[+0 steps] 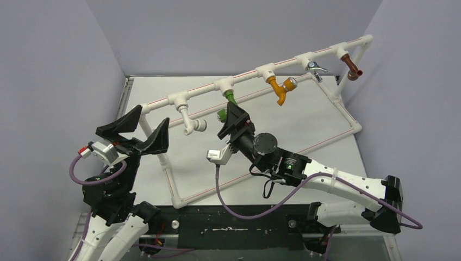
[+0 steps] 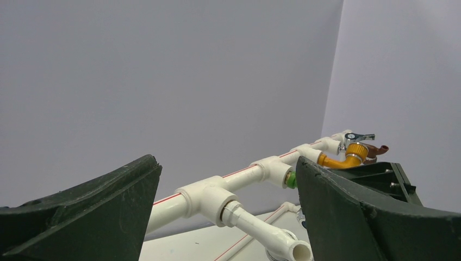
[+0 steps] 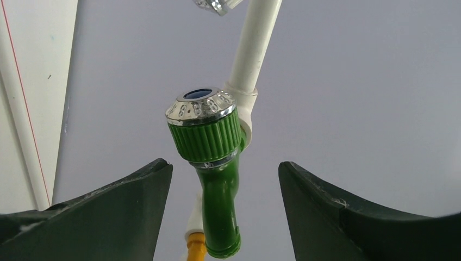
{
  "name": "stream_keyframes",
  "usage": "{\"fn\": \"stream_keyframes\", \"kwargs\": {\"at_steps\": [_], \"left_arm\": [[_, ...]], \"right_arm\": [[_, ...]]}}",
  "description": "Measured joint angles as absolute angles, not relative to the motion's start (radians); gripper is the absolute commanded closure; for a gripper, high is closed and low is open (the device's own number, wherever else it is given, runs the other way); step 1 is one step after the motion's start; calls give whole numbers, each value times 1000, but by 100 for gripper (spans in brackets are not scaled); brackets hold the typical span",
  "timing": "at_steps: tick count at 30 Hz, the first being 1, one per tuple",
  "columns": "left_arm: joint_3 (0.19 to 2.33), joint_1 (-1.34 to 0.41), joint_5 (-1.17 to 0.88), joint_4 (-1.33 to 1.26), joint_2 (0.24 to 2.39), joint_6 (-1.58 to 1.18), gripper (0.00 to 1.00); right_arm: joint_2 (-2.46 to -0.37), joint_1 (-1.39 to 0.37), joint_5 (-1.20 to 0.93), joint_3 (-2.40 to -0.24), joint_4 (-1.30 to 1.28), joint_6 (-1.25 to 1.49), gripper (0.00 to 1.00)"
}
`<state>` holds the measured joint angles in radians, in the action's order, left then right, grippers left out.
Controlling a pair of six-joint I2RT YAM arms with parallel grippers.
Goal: Install the water faucets
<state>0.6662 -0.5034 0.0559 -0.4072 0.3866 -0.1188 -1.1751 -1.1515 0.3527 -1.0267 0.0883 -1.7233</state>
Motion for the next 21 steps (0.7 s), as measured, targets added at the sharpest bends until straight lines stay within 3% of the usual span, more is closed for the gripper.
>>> {"fn": "stream_keyframes", "kwargs": {"at_steps": [11,21], "left_arm": [[666,-503,56,-407,387,-119,6],[666,-503,56,-407,387,-119,6]], "right_arm": [[-1177,-1154,361,-975,216,-1743,49],[-1200,-1154,371,-964,261,-1735,100]]}}
